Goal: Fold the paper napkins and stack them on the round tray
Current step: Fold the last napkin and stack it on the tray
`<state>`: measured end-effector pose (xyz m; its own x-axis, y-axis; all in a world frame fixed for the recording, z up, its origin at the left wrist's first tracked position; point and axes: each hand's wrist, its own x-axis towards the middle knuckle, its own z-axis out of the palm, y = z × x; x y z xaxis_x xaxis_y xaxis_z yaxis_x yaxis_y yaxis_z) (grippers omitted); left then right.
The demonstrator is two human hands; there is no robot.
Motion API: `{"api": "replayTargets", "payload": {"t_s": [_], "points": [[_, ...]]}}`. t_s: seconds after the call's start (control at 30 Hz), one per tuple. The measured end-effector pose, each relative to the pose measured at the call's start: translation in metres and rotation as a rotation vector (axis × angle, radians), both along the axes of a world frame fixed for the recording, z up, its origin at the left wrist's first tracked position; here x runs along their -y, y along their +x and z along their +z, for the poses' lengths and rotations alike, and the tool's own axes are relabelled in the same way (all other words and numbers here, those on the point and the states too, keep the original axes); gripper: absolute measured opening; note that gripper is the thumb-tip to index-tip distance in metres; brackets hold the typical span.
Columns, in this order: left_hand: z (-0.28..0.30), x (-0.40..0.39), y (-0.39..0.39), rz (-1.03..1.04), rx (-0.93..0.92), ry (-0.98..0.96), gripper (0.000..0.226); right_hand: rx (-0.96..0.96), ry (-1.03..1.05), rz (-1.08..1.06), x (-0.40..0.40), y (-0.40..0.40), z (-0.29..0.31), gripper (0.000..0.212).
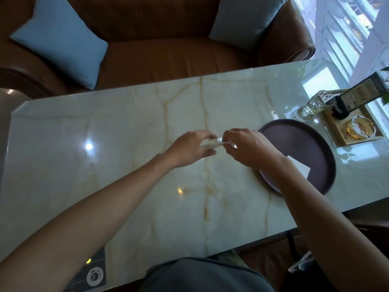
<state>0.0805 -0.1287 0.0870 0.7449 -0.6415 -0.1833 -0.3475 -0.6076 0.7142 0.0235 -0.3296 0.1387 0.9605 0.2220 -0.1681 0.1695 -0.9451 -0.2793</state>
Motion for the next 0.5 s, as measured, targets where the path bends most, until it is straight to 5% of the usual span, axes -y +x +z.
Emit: {"api": "replayTargets", "payload": {"t_s": [0.1, 0.3, 0.4, 0.5], "points": [[-0.006, 0.009, -0.004, 0.001, -0.055, -0.030, 0.011, -0.038, -0.017, -0.021, 0.008, -0.004, 0.008, 0.015], [-0.002, 0.010, -0.011, -0.025, -0.070, 0.026, 0.014, -0.070, -0.043, -0.102, 0.028, -0.010, 0.011, 0.020], [0.001, 0.009, -0.013, -0.053, -0.160, 0.028, 0.016, -0.137, 0.004, -0.039, 0.021, -0.007, 0.008, 0.042], [0.007, 0.007, -0.013, -0.071, -0.164, 0.034, 0.017, -0.156, 0.011, 0.013, 0.010, -0.003, -0.002, 0.029]]}}
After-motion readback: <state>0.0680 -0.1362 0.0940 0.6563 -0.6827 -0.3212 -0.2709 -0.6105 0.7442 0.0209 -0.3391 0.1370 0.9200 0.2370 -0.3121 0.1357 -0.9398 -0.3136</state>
